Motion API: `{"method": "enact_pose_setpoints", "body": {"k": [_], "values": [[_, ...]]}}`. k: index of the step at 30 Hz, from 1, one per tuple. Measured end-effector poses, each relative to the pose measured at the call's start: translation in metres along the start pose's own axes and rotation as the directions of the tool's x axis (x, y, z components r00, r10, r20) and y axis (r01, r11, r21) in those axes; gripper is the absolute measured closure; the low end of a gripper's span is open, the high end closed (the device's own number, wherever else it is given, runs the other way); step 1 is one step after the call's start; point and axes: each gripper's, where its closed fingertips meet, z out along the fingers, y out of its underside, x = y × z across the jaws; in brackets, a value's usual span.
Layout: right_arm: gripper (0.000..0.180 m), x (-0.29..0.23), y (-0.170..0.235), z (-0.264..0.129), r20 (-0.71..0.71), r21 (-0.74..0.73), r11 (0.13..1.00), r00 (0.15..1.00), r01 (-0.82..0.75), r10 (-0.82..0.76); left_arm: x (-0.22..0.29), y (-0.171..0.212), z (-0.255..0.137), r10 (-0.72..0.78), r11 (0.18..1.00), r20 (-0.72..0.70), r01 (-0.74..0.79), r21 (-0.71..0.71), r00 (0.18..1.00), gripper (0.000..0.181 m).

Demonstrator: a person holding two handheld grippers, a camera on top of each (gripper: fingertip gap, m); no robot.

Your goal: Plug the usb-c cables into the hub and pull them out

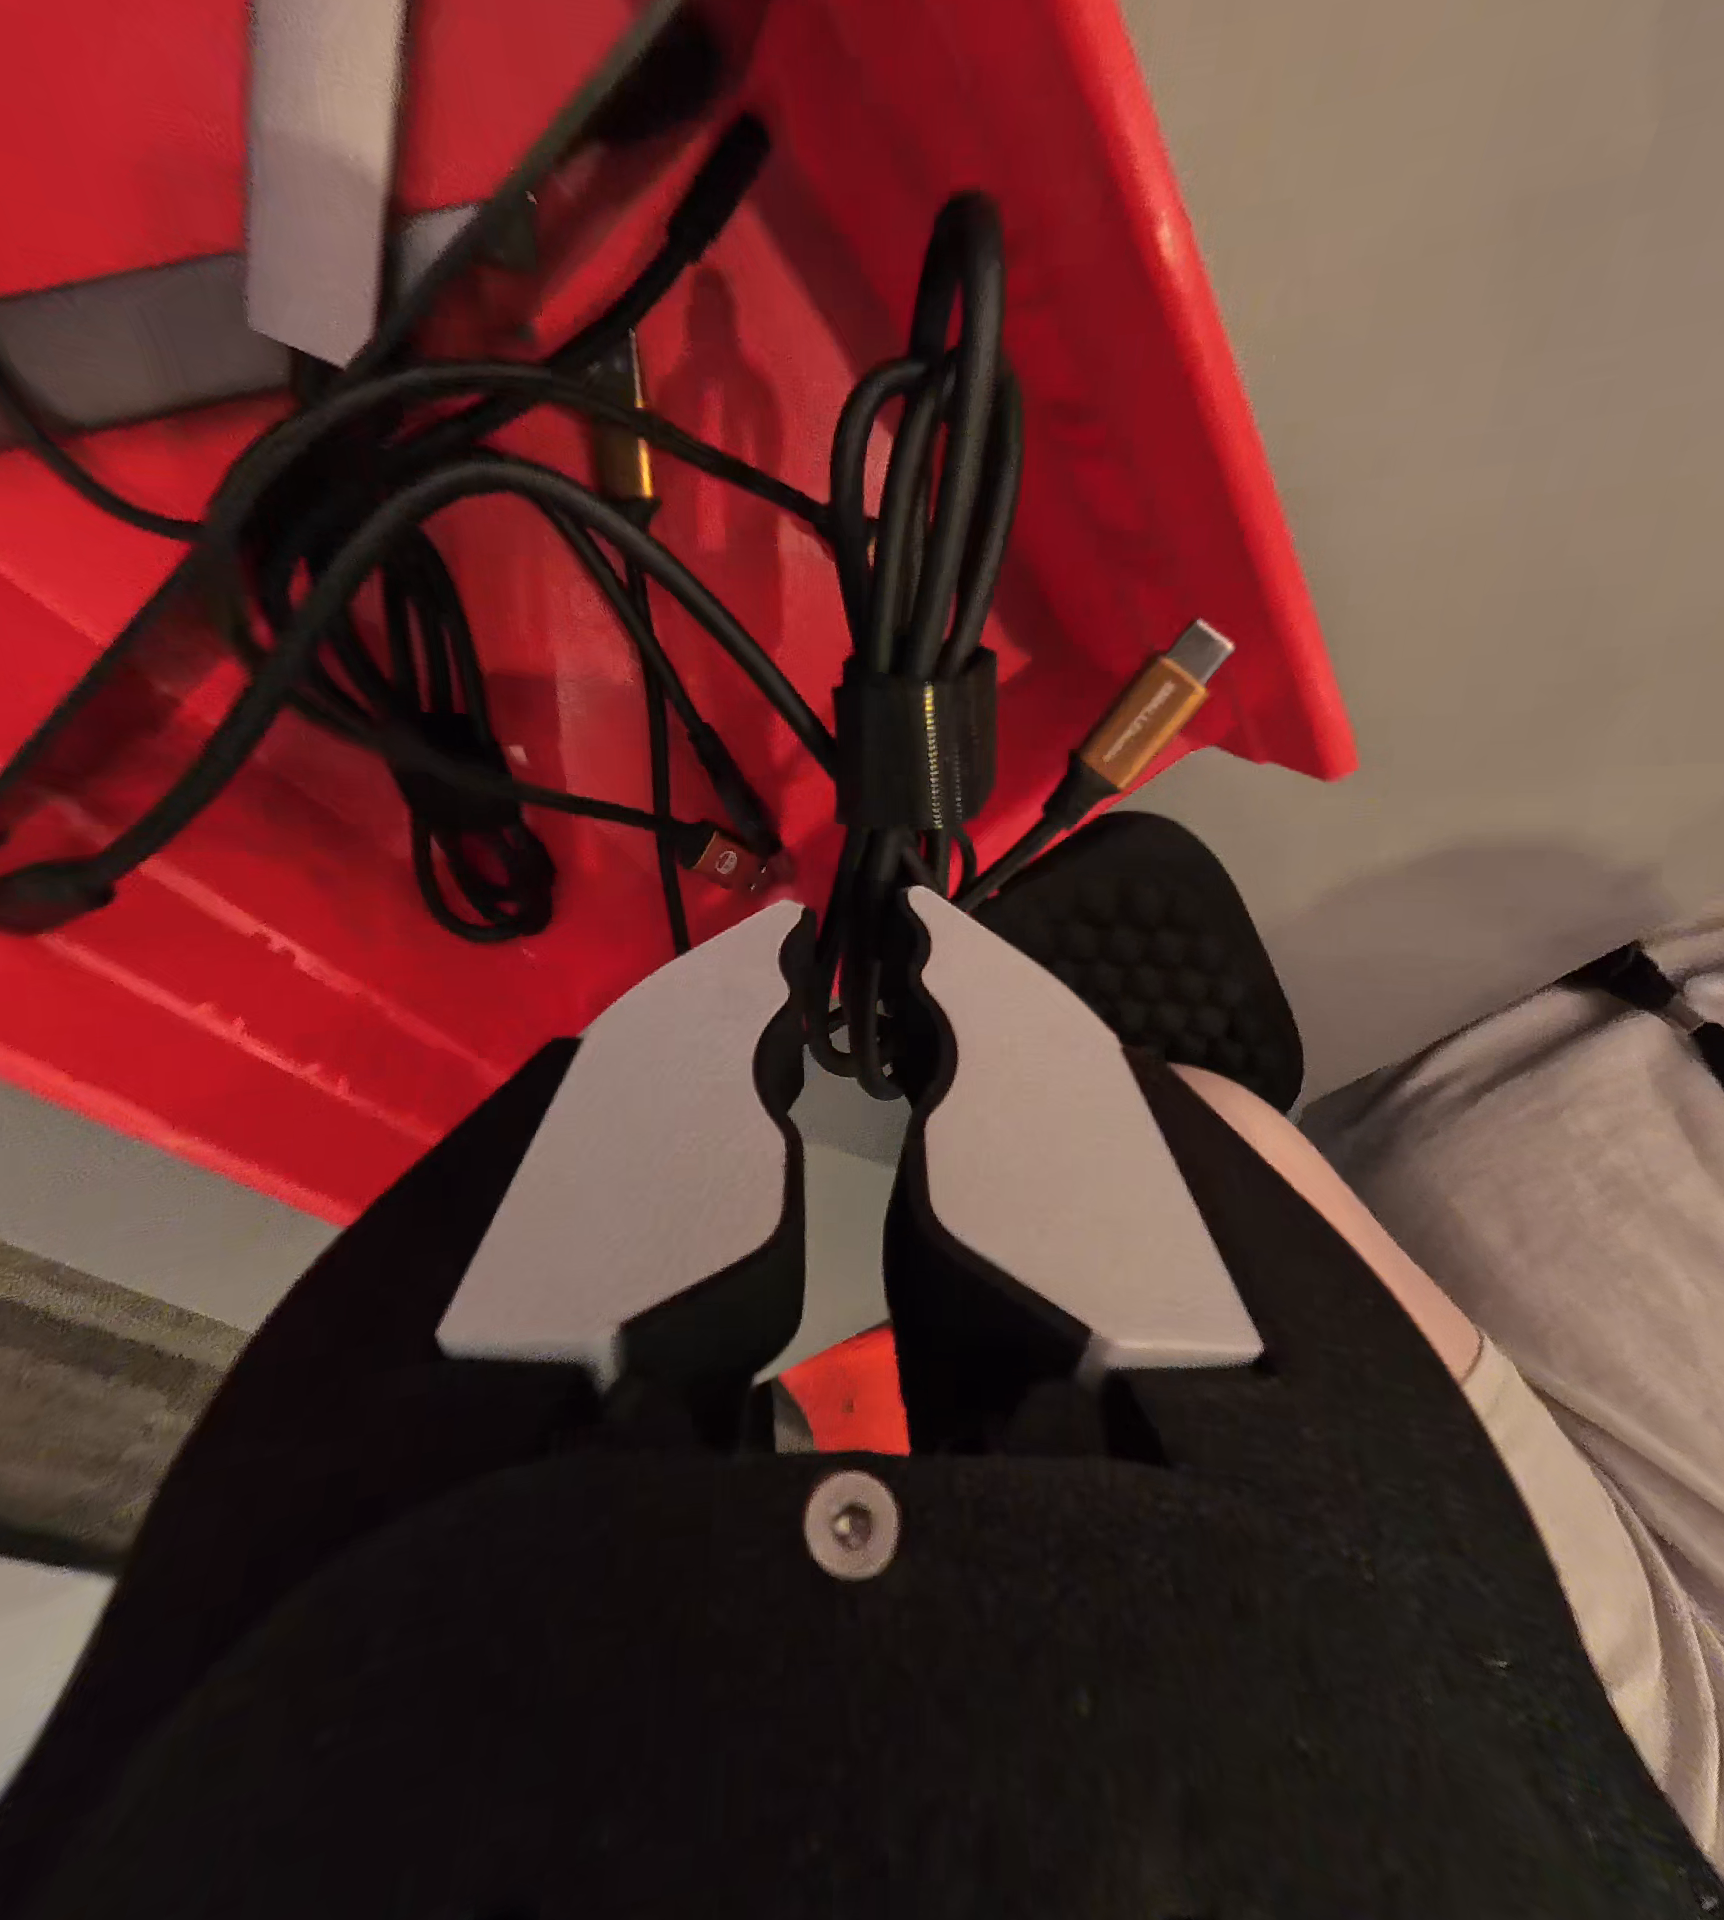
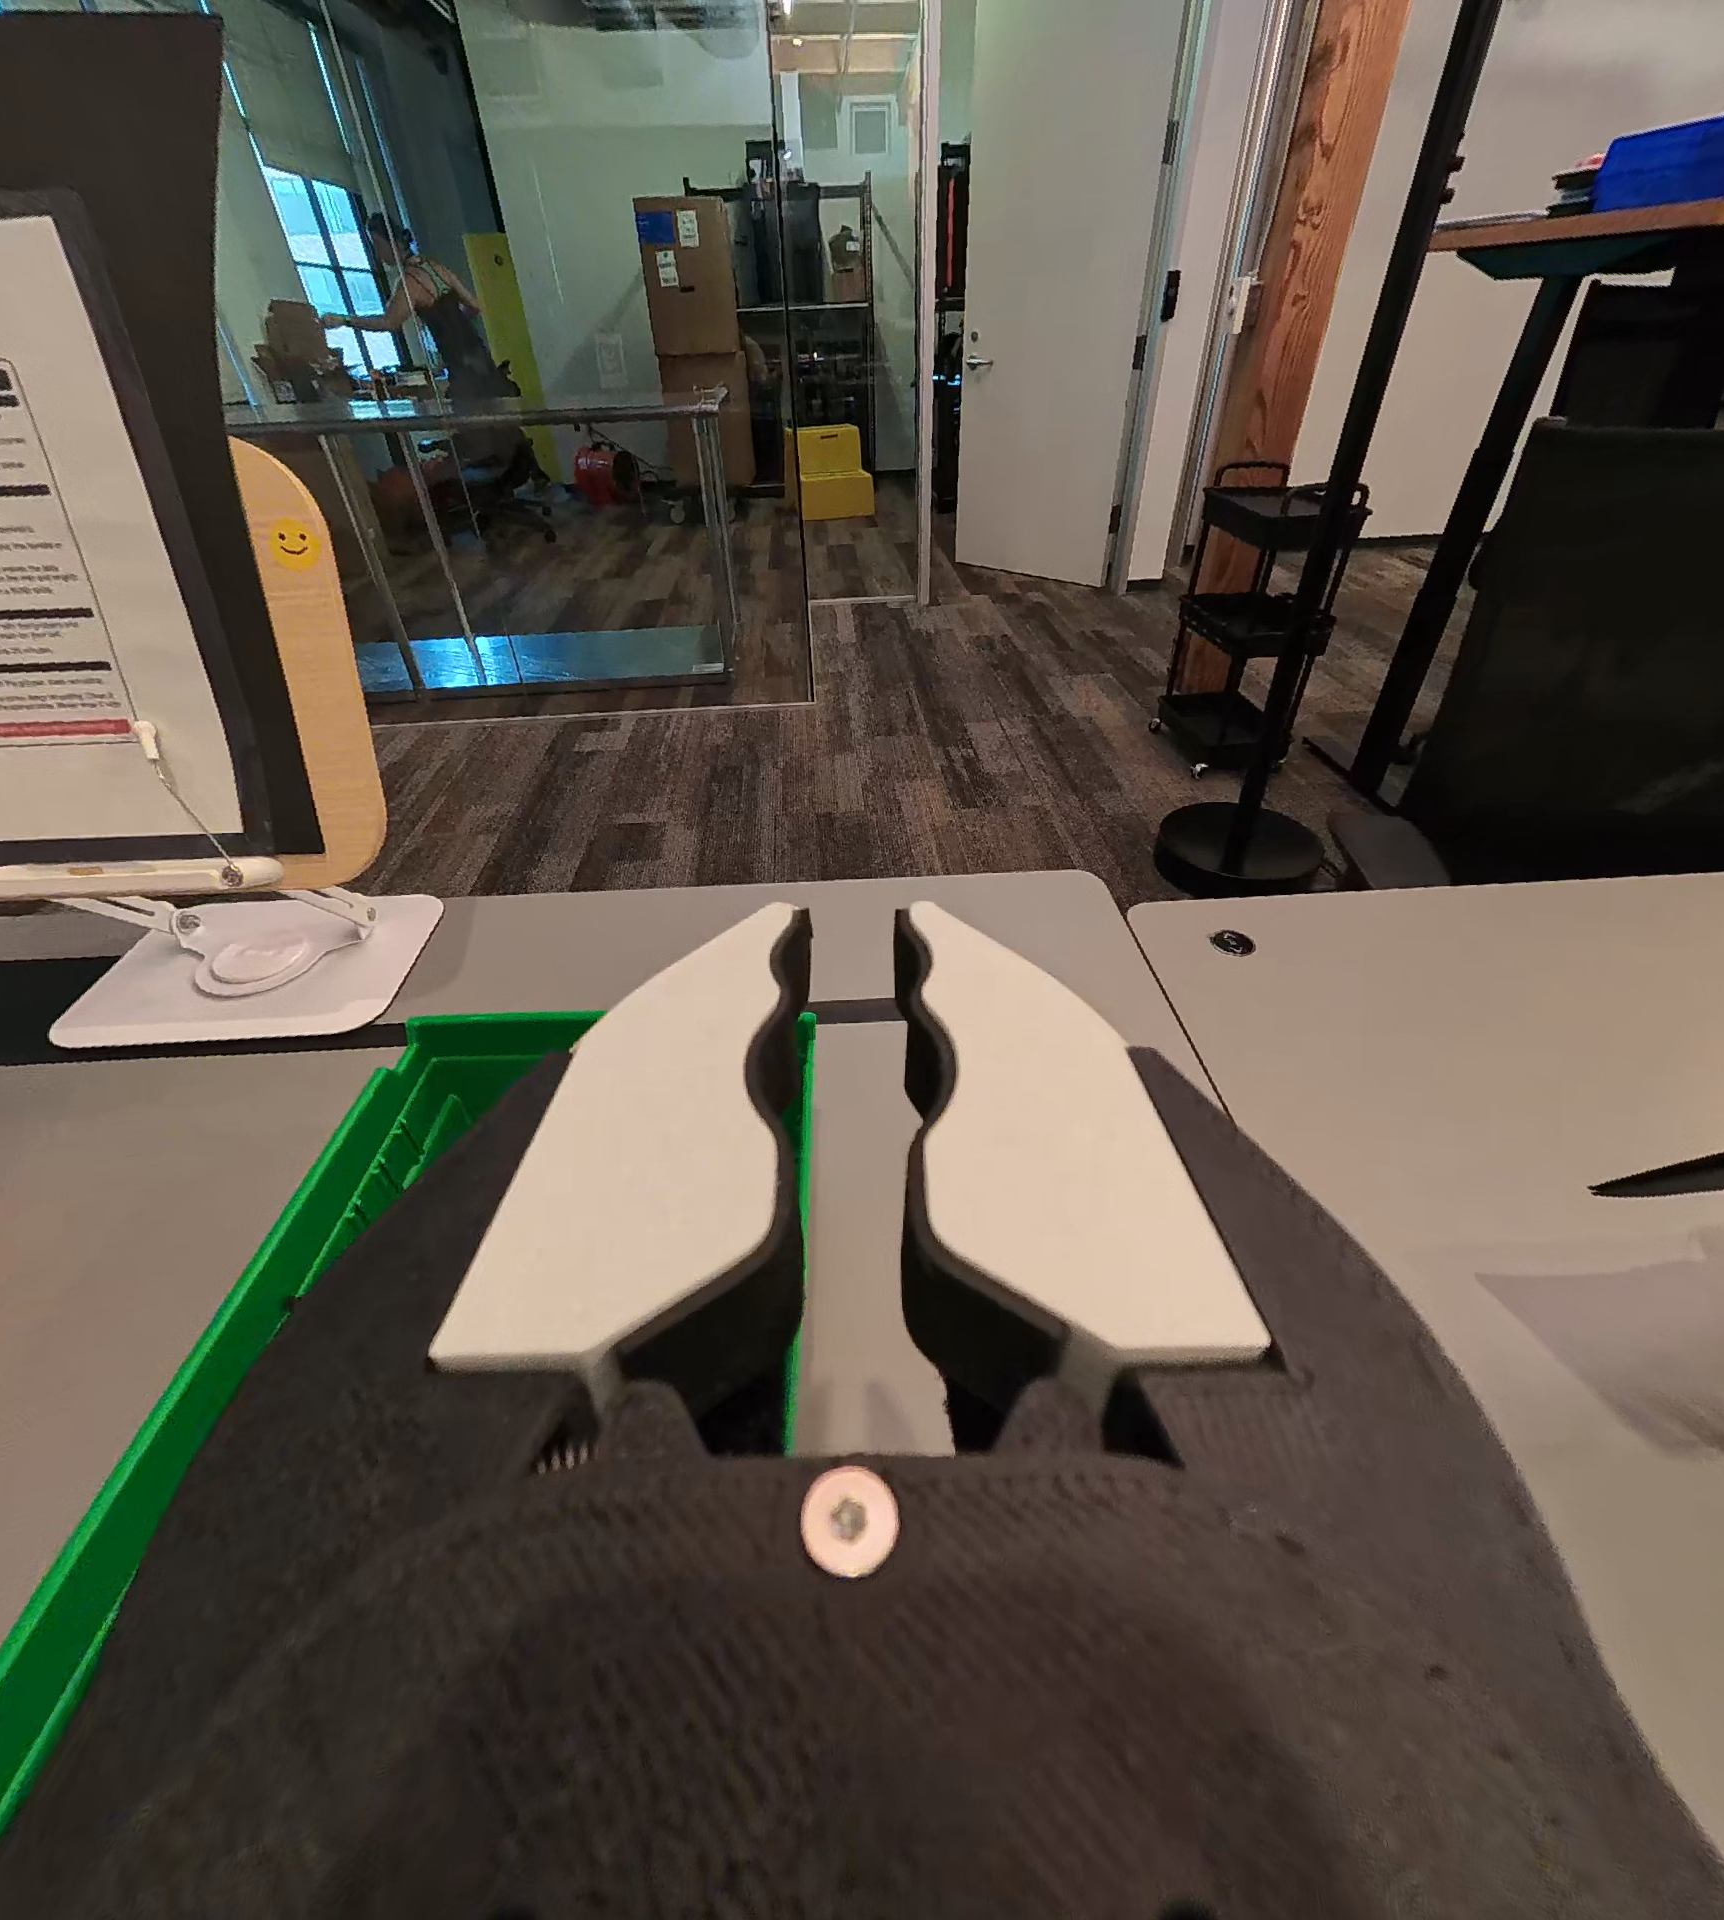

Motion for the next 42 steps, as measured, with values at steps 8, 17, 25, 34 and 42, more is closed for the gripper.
{"method": "enact_pose_setpoints", "body": {"k": [8, 17, 25, 34, 42], "values": [[0.164, -0.006, 0.000, 0.003, 0.009, -0.007, 1.000, 1.000, 0.019, -0.019, 0.007, -0.015, -0.066, -0.002, 0.921, 0.084, -0.031, 0.389, 0.996, 0.171], [0.164, -0.013, -0.002, 0.007, 0.012, -0.015, 0.998, 0.999, 0.053, -0.053, 0.046, -0.054, -0.125, 0.180, 0.704, -0.152, -0.019, 0.710, 0.972, 0.171], [0.164, -0.021, -0.001, 0.012, 0.014, -0.036, 0.994, 0.995, 0.101, -0.101, 0.108, -0.079, -0.146, 0.433, 0.599, -0.188, -0.126, 0.791, 0.882, 0.171], [0.164, -0.018, 0.002, 0.011, -0.017, -0.066, 0.989, 0.990, 0.136, -0.137, 0.199, -0.137, -0.025, 0.554, 0.775, -0.113, -0.462, 0.431, 0.824, 0.171], [0.164, -0.007, 0.010, 0.011, -0.021, -0.088, 0.989, 0.992, 0.118, -0.121, 0.246, -0.149, 0.063, 0.612, 0.788, -0.160, -0.578, 0.214, 0.775, 0.171]]}}
